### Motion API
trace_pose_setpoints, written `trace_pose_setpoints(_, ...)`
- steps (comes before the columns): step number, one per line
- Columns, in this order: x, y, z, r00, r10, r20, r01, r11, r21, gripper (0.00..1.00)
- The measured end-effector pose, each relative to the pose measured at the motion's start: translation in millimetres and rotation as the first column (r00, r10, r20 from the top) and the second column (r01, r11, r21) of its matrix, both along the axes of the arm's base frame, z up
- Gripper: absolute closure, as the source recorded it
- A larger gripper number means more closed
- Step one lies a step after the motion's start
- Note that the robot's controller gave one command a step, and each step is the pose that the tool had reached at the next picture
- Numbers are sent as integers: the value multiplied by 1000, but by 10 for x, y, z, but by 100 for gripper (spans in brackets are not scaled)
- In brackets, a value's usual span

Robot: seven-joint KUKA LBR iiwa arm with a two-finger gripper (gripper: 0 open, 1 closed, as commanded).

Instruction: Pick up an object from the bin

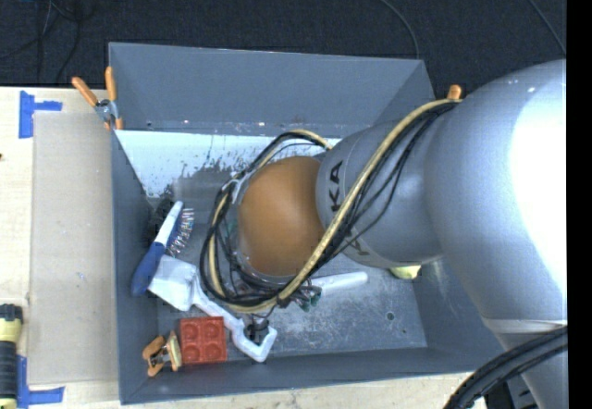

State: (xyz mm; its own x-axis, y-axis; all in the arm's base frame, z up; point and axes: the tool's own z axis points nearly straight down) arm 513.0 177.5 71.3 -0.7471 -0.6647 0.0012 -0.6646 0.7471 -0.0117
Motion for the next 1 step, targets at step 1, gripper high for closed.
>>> trace_pose_setpoints(1,-3,85,420,1000,-2,-10,2,1000,0,100)
